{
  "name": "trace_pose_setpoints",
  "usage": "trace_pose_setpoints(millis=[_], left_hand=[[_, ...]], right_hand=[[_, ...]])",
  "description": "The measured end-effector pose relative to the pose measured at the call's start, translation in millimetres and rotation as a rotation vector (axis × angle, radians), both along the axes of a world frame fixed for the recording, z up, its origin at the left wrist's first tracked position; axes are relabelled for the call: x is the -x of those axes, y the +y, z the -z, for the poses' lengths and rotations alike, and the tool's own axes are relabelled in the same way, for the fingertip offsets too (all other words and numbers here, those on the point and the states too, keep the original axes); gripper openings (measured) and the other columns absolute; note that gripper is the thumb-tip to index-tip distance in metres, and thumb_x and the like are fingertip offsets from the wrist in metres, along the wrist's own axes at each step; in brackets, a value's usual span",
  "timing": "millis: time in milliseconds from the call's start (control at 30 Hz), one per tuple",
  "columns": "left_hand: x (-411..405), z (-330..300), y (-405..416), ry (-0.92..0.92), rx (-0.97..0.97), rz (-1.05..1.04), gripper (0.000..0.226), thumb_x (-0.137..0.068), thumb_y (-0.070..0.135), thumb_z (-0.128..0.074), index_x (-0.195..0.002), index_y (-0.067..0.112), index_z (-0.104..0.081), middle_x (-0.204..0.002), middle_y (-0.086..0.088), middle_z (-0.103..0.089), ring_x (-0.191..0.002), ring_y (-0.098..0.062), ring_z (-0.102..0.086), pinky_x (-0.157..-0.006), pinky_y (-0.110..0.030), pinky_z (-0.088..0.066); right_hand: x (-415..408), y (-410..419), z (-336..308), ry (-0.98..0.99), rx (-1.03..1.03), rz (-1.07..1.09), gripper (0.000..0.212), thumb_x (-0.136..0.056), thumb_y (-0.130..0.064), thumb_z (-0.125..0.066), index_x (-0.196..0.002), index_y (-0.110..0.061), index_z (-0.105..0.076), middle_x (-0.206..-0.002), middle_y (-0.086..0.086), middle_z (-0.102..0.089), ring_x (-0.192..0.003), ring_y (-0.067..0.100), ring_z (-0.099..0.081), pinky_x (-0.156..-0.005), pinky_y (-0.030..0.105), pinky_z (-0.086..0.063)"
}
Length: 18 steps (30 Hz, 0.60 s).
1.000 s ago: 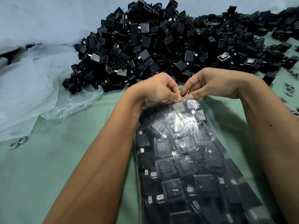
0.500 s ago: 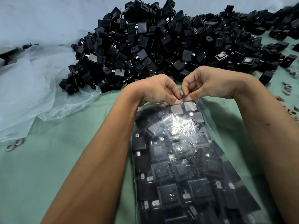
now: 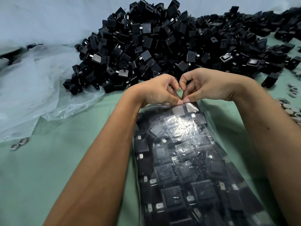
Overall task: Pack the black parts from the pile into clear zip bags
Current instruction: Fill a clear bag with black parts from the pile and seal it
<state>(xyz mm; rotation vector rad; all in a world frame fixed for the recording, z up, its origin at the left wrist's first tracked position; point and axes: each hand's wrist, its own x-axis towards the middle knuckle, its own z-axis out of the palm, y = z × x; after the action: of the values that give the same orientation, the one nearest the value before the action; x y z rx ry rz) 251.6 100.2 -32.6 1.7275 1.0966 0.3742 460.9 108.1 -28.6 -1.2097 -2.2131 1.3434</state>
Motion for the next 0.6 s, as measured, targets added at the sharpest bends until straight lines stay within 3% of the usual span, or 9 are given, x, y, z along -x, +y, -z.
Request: trace_pose_setpoints(millis=[167, 367, 467, 533, 600], left_hand=[[-2.3, -0.9, -0.7, 0.032, 0.002, -0.034, 0.038, -0.084, 0.0, -0.08, -0.108, 0.008, -0.051, -0.07, -0.003, -0.074, -0.061, -0.013, -0.064, -0.058, -0.021, -0.049], [-3.7, -1.3, -5.0, 0.031, -0.081, -0.075, 0.039, -0.08, 0.0, -0.084, -0.102, 0.01, -0.054, -0.075, -0.008, -0.075, -0.066, -0.016, -0.067, -0.07, -0.032, -0.052], [-5.8, -1.5, -4.2, 0.052, -0.143, -0.049, 0.04, -0.081, -0.003, -0.082, -0.094, 0.015, -0.048, -0.083, -0.015, -0.077, -0.059, -0.009, -0.066, -0.057, -0.021, -0.049], [-7.5, 1.4, -3.2, 0.037, -0.164, -0.056, 0.042, -0.082, -0.004, -0.08, -0.093, 0.016, -0.045, -0.088, -0.019, -0.077, -0.061, -0.01, -0.067, -0.057, -0.021, -0.049], [-6.9, 3.2, -1.3, 0.039, -0.153, -0.077, 0.038, -0.082, 0.001, -0.082, -0.094, 0.015, -0.049, -0.082, -0.013, -0.077, -0.063, -0.011, -0.067, -0.058, -0.021, -0.049]], right_hand=[[1.3, -1.2, 2.8, 0.063, -0.005, 0.019, 0.034, -0.085, 0.01, -0.076, -0.096, -0.008, -0.049, -0.091, 0.03, -0.073, -0.081, 0.032, -0.066, -0.073, 0.035, -0.049], [1.0, -5.1, 2.3, 0.049, -0.016, 0.067, 0.033, -0.079, -0.005, -0.085, -0.09, -0.007, -0.054, -0.087, 0.02, -0.077, -0.082, 0.029, -0.068, -0.071, 0.032, -0.047], [0.5, -6.4, 3.1, 0.076, -0.008, 0.068, 0.036, -0.075, -0.009, -0.085, -0.09, -0.004, -0.053, -0.086, 0.022, -0.077, -0.08, 0.027, -0.069, -0.07, 0.029, -0.049], [-1.4, -5.5, 3.8, 0.105, -0.001, 0.061, 0.031, -0.08, -0.001, -0.082, -0.089, -0.005, -0.052, -0.087, 0.025, -0.076, -0.081, 0.028, -0.069, -0.07, 0.028, -0.05], [-4.0, -4.0, 4.2, 0.116, -0.007, 0.065, 0.03, -0.082, 0.003, -0.079, -0.086, -0.008, -0.051, -0.089, 0.027, -0.075, -0.079, 0.028, -0.069, -0.069, 0.027, -0.05]])
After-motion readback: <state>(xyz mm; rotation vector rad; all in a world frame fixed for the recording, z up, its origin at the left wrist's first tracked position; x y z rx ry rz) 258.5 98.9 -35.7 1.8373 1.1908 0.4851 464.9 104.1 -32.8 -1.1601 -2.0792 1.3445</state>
